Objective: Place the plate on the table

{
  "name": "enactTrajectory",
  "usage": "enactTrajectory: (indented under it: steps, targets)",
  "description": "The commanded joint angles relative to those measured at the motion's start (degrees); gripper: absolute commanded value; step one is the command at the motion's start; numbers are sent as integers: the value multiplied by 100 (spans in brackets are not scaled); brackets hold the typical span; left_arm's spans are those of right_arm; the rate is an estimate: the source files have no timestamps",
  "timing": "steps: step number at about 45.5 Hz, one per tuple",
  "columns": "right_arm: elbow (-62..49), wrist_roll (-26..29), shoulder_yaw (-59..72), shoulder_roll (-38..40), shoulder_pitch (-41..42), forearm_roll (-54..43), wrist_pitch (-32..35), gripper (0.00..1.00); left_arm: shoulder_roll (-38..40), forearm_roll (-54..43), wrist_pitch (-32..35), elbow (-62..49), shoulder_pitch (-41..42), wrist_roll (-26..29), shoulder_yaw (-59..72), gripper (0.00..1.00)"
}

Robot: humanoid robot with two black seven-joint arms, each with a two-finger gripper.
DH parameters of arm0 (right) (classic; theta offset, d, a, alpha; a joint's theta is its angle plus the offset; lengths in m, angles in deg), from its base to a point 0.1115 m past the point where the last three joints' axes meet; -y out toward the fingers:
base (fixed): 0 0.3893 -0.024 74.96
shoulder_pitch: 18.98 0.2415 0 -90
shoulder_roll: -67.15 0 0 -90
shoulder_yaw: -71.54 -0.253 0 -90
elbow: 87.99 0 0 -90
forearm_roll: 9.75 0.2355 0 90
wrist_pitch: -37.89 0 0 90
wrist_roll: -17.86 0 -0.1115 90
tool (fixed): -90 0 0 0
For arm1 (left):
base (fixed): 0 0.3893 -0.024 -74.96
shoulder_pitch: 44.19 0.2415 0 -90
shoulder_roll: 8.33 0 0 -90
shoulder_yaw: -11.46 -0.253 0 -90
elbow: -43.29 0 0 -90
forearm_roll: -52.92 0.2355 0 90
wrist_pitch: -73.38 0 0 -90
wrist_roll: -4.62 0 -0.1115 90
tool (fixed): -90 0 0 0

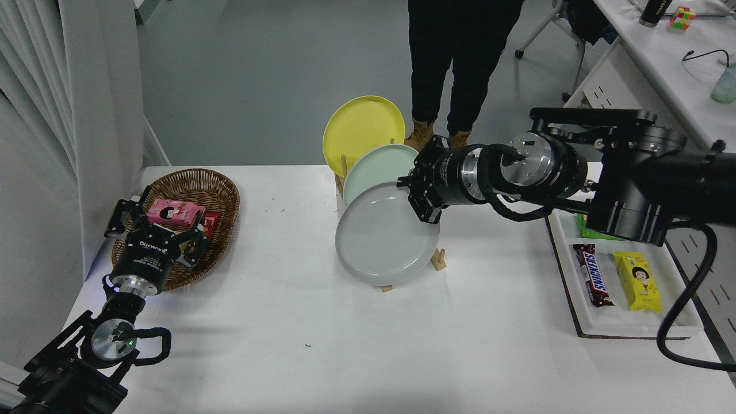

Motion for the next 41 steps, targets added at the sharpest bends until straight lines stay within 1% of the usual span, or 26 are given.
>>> enactTrajectory:
  steps: [1, 18, 29, 41]
  targets:
    - [201, 21, 811, -384, 447, 1344, -7, 0, 0, 0, -6, -3, 0, 0, 0, 98]
    - [359, 21, 1400, -868, 455, 2909, -121, 0, 0, 9, -14, 5, 0, 0, 0, 98]
    - [359, 38, 1461, -1105, 359, 3331, -613, 0, 0, 0, -14, 5, 0, 0, 0, 98]
    - [307, 74, 1435, -1097, -10, 3446, -657, 0, 0, 0, -14, -3, 0, 0, 0, 98]
